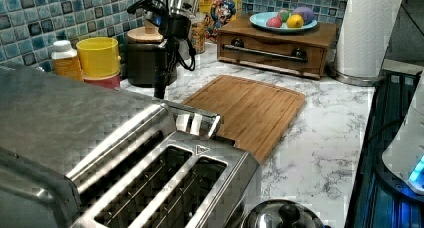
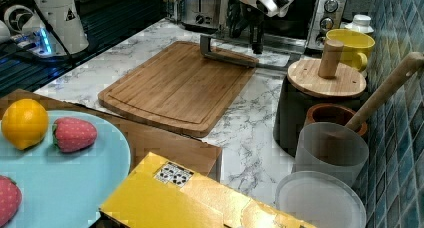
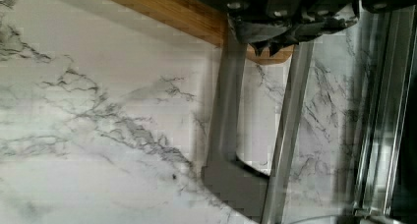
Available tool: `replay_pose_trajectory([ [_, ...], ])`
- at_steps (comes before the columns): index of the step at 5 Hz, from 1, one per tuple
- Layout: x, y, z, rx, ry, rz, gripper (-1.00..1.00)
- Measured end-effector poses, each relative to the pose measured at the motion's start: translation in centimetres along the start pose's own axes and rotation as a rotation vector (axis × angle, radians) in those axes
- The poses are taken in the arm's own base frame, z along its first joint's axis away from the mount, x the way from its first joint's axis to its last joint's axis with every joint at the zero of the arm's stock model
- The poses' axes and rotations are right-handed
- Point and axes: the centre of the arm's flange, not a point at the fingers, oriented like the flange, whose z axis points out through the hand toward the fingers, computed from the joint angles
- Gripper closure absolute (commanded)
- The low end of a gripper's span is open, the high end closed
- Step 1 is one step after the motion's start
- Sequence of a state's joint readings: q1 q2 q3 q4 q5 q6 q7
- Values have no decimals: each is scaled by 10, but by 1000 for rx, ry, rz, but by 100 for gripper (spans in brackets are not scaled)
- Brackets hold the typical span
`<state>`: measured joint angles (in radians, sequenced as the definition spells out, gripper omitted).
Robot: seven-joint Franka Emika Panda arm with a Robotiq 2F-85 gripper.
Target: Close the oven.
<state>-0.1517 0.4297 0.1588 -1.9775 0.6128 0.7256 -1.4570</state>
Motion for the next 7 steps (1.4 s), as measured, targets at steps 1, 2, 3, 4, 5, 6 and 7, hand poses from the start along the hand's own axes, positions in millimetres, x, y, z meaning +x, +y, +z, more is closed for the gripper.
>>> replay_pose_trajectory([
  [1,-12,-2,12,41,-92,-7,100],
  [2,-18,8,17,40,-124,1,100],
  [3,-31,13,27,96,-203,26,100],
  [4,-35,10,34,125,-236,31,100],
  [5,-37,16,38,146,-227,60,100],
  [6,-41,30,50,202,-194,136,100],
  [7,-46,41,53,252,-168,223,100],
])
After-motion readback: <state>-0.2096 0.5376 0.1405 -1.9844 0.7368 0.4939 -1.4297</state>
